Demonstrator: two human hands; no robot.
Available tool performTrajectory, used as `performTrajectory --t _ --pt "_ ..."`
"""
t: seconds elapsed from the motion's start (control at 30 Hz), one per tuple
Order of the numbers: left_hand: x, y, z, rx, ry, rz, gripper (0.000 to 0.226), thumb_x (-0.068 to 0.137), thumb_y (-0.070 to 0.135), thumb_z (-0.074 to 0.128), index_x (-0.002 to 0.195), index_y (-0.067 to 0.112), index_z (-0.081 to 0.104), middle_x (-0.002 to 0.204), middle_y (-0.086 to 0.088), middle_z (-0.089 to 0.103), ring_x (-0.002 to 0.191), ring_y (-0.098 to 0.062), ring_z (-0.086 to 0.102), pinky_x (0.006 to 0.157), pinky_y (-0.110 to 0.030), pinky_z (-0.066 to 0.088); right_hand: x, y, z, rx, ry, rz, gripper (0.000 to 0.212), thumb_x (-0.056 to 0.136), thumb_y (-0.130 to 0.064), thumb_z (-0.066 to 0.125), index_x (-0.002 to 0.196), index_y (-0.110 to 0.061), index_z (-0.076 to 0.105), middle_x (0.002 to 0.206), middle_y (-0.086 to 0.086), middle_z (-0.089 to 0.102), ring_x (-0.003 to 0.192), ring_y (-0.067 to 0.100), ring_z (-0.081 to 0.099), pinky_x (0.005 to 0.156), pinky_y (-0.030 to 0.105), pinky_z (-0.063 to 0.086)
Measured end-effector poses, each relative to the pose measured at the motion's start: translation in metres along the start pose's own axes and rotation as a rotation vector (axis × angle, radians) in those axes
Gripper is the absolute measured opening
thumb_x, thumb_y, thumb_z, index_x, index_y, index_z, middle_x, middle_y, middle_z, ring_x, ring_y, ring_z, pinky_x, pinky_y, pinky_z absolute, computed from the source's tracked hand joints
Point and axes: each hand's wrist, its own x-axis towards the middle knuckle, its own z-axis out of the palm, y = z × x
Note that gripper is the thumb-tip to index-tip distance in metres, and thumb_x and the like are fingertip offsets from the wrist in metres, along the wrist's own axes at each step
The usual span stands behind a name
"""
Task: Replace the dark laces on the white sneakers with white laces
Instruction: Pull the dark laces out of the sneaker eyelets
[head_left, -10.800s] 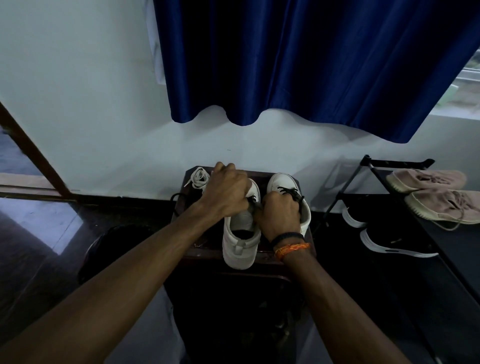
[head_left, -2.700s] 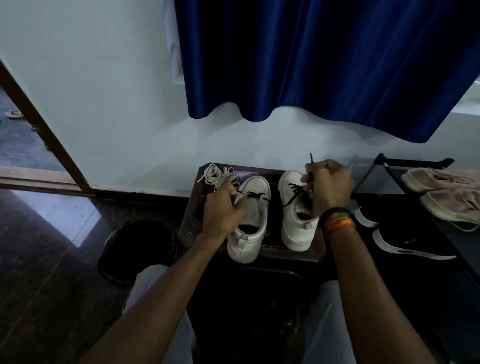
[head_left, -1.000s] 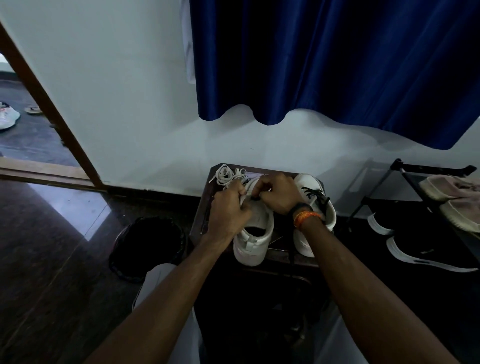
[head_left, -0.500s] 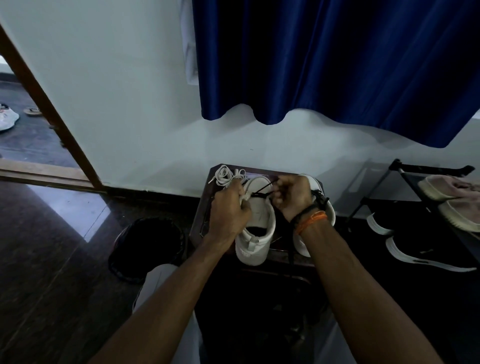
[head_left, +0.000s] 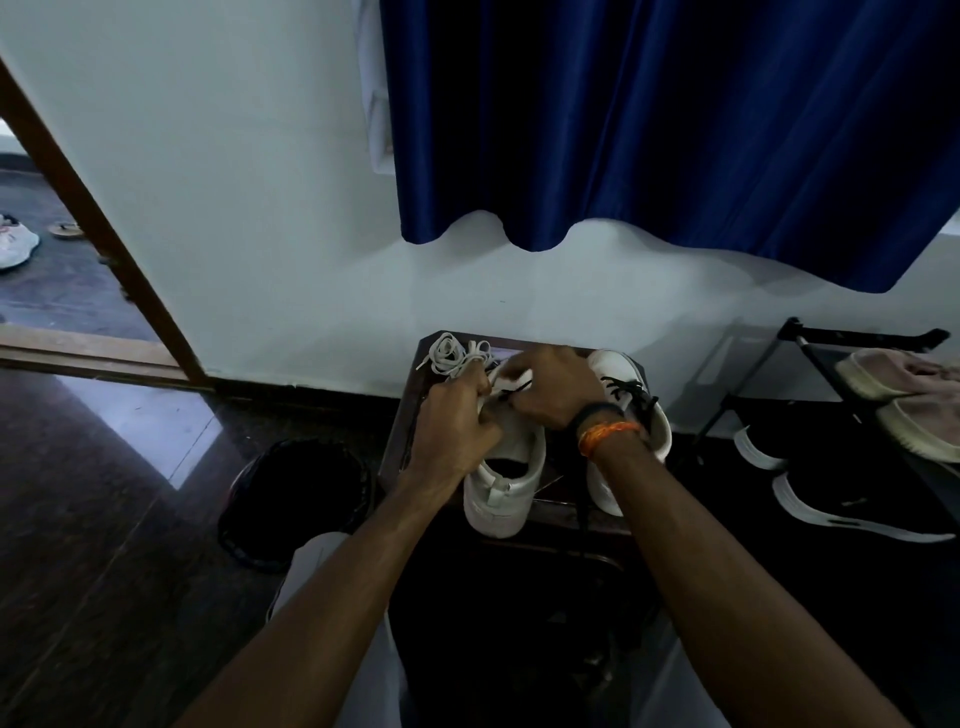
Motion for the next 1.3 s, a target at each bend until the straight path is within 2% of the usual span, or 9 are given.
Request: performTrajectory --t 0.1,0.27,0.4,0.6,0.77,0.9,1.07,1.17,1.3 --pt "0.0 0.001 0.001 -0.012 -0.03 -0.013 0.024 0.067 0.01 0.06 0.09 0.013 0.055 0.074 -0.004 0.066 0.069 -0.03 0.062 0.059 -0.045 0.052 0.001 -0.005 0.011 -0.154 -0.021 0.014 0.023 0.082 -0.032 0.072 0.103 -0.024 0.077 0.111 0.01 0.071 0.106 0.034 0.065 0.086 0.039 0.055" --pt "0.005 0.009 0.007 0.096 -0.072 -0.061 0.028 0.08 0.016 0.062 0.106 0.01 0.057 0.102 -0.009 0.066 0.096 -0.034 0.063 0.069 -0.039 0.049 0.004 -0.008 0.019 -0.244 0.077 0.065 0.023 0.085 -0.021 0.062 0.103 -0.016 0.074 0.108 0.013 0.07 0.103 0.037 0.064 0.083 0.041 0.054" --pt "0.007 0.01 0.009 0.127 -0.083 -0.113 0.024 0.083 0.022 0.065 0.105 0.012 0.066 0.104 -0.01 0.07 0.099 -0.037 0.066 0.077 -0.043 0.055 0.005 -0.009 0.024 -0.259 0.101 0.07 0.024 0.087 -0.015 0.056 0.103 -0.008 0.072 0.108 0.017 0.069 0.101 0.039 0.064 0.082 0.042 0.055" --pt "0.008 0.008 0.01 0.139 -0.034 -0.138 0.008 0.086 0.019 0.064 0.085 0.011 0.067 0.088 -0.011 0.071 0.087 -0.04 0.068 0.073 -0.046 0.058 -0.003 0.004 0.003 0.169 0.164 0.271 0.022 0.084 -0.02 0.058 0.086 -0.008 0.076 0.093 0.016 0.074 0.094 0.037 0.067 0.083 0.04 0.054" --pt "0.008 0.006 0.012 0.125 -0.018 -0.164 0.012 0.083 0.013 0.066 0.071 0.011 0.063 0.071 -0.006 0.064 0.071 -0.032 0.066 0.066 -0.046 0.058 -0.017 0.024 -0.049 0.545 0.406 0.551 0.02 0.079 -0.017 0.056 0.072 -0.007 0.072 0.054 0.007 0.068 0.056 0.023 0.064 0.068 0.039 0.058" --pt "0.006 0.008 0.012 0.105 -0.013 -0.178 0.011 0.085 0.018 0.067 0.078 0.011 0.07 0.076 -0.007 0.068 0.078 -0.034 0.068 0.065 -0.038 0.054 -0.016 0.013 -0.048 0.2 0.28 0.383 0.02 0.08 -0.018 0.065 0.095 -0.008 0.075 0.096 0.014 0.074 0.09 0.033 0.067 0.085 0.036 0.056" --pt "0.005 0.011 0.011 0.096 -0.025 -0.178 0.015 0.086 0.022 0.065 0.09 0.012 0.075 0.09 -0.013 0.073 0.09 -0.04 0.068 0.072 -0.04 0.054 -0.012 -0.013 -0.02 0.05 0.013 -0.025 0.054 0.073 -0.013 0.068 0.127 -0.017 0.068 0.132 0.006 0.065 0.12 0.027 0.06 0.099 0.033 0.048" --pt "0.003 0.01 0.011 0.065 -0.02 -0.18 0.013 0.085 0.022 0.066 0.083 0.013 0.075 0.082 -0.011 0.072 0.082 -0.037 0.069 0.063 -0.036 0.05 -0.007 -0.016 -0.001 -0.179 -0.085 -0.048 0.04 0.082 -0.024 0.067 0.122 -0.023 0.071 0.127 0.008 0.066 0.118 0.031 0.06 0.096 0.038 0.05" --pt "0.001 0.01 0.011 0.006 0.007 -0.212 0.014 0.082 0.019 0.065 0.071 0.012 0.069 0.075 -0.01 0.07 0.075 -0.035 0.068 0.062 -0.039 0.053 -0.006 -0.016 0.008 -0.278 0.014 0.02 0.025 0.086 -0.023 0.063 0.107 -0.019 0.076 0.112 0.014 0.068 0.107 0.037 0.063 0.085 0.04 0.054"
